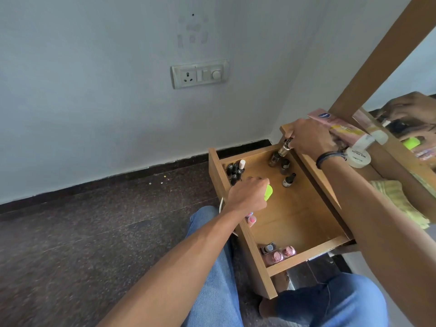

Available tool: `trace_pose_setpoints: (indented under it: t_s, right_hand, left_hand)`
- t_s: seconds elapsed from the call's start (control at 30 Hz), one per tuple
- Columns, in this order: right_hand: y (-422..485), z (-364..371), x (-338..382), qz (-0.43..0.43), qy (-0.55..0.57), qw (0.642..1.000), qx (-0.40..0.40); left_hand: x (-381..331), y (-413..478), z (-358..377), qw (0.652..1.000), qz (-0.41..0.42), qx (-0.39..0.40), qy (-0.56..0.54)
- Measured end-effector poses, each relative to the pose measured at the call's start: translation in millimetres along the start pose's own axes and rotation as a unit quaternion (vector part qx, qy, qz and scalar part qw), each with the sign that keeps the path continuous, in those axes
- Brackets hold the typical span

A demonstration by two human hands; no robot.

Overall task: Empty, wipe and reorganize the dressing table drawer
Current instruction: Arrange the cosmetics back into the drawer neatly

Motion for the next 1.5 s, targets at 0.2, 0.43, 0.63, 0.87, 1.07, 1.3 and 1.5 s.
trace_pose_setpoints:
  t_s: [0.2,0.43,0.63,0.87,1.07,1.3,1.5]
  right_hand:
    - [-5.0,-3.3,-14.5,0.021,0.169,0.984,0.058]
    - [-22.0,10.7,-30.6,0.045,0.334,0.939,0.072]
    - [-28.6,21.3,-27.6,0.049,0.356,0.929,0.087]
    - [-34.1,22.5,-28.8,0.057,0.379,0.921,0.073]
    - [-31.4,15.1,-28.6,0.058,0.336,0.939,0.032]
    - [-27.4,2.3,-3.3,0.034,0.115,0.991,-0.059]
    - [-23.6,14.4,14.2,-0.001,-0.002,0.998,-0.063]
  left_hand:
    - [1.0,2.7,1.9,0.999,-0.013,0.036,-0.024]
    - [2.9,4.0,-10.4,0.99,-0.069,0.022,-0.12]
    - [0.1,0.2,-20.9,0.989,-0.059,0.001,-0.132]
    - [-1.7,3.4,-16.0,0.993,-0.044,0.032,-0.106]
    - [-0.7,3.5,-11.2,0.993,-0.048,0.039,-0.101]
    - [2.4,2.8,-11.4,0.994,-0.067,0.02,-0.08]
    - [6.1,4.8,-8.3,0.996,-0.063,0.003,-0.069]
Point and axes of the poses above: each hand's wrist, its own y-axis towards the middle knuckle, its own z-axis out of the palm, x = y × z, the point moved 6 cm from there along y, towards the middle knuckle, and after that the axes turned 3 degrees about x, right-handed, at the moved point
